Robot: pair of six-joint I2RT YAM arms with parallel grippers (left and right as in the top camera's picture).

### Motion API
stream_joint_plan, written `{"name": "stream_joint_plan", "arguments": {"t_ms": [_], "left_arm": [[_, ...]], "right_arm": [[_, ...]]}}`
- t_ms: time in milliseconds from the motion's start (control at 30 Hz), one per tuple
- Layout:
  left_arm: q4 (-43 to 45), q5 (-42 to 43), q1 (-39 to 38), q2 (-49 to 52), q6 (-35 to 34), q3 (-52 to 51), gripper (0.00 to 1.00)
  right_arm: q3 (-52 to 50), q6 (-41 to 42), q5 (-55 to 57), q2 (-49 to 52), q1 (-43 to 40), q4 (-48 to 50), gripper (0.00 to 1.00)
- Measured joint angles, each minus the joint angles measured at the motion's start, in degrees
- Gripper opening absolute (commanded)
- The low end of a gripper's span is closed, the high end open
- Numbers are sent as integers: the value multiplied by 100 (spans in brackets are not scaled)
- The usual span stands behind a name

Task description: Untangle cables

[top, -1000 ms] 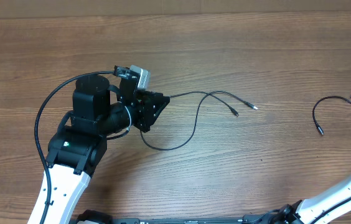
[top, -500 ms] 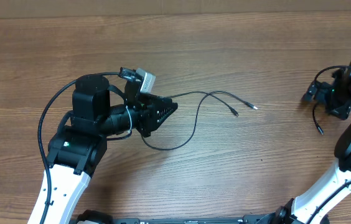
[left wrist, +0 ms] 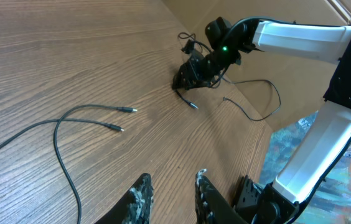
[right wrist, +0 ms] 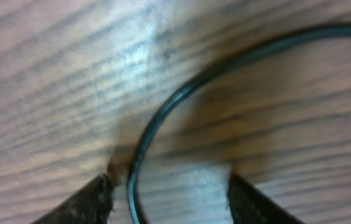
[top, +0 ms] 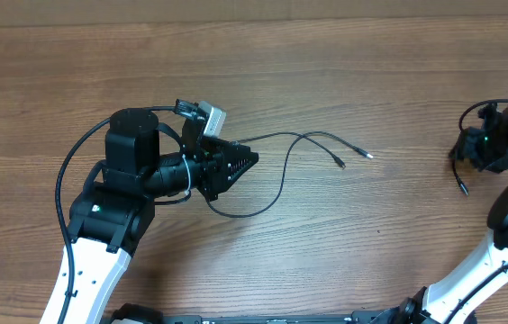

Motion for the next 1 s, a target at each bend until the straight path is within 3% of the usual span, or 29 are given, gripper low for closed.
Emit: {"name": "stream_joint_plan", "arguments": {"t_ms": [267,400,467,667,833,1000], "left_arm": [[-199,-114,0,0,28,0,24],[-251,-221,0,-2,66,0,24],[-282,-243,0,-2,114,0,23],[-339,-264,0,-2,195,0,21],[-343,-264,0,-2,214,0,20],[-590,-267,0,-2,214,0,20]], "right_arm": [[0,-378,-662,-26,-603,-407,70],[-13,-435,-1130,-87,-765,-603,88],[-55,-468,-1274,-225,-728,-616,92],[-116,-496,-1488,-1639,-531,-540,93],[-61,-501,-1552,-2927,-435,-951,88],[-232,-369,-1423,-3018,-426,-1296,86]]}}
